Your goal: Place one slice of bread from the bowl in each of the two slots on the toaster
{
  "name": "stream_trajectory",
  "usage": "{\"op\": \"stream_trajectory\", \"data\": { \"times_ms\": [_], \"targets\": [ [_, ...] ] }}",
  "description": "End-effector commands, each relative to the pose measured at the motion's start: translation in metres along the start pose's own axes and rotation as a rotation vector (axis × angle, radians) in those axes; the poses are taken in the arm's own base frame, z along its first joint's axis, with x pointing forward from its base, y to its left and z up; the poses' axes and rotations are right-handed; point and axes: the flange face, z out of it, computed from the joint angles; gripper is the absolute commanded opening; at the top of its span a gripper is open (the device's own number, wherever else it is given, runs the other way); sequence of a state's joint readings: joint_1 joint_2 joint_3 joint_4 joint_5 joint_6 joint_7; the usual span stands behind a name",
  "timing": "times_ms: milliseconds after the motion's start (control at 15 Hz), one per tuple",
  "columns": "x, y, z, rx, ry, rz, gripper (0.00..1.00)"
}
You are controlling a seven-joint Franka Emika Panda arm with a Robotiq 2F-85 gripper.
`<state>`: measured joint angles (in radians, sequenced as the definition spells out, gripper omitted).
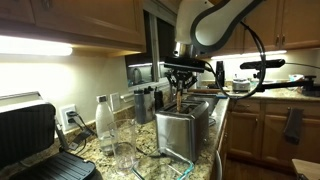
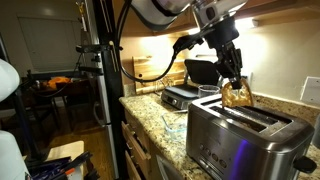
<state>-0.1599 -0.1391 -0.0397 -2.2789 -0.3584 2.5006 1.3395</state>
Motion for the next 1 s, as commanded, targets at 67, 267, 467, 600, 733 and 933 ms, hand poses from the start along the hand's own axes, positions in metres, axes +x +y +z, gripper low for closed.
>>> {"op": "stream_trajectory", "data": {
  "times_ms": [67,267,467,600,733,933],
  "targets": [
    [0.008,0.014,-0.001,0.044,0.008,0.053,0.07],
    [0.010,0.013,0.002,0.081,0.004,0.066,0.07],
    [0.008,0.012,0.006,0.103,-0.001,0.070,0.07],
    [0.005,0.011,0.010,0.112,-0.005,0.071,0.07],
    [0.003,0.012,0.016,0.117,-0.012,0.078,0.07],
    [-0.003,0.016,0.025,0.116,-0.023,0.089,0.07]
  ]
}}
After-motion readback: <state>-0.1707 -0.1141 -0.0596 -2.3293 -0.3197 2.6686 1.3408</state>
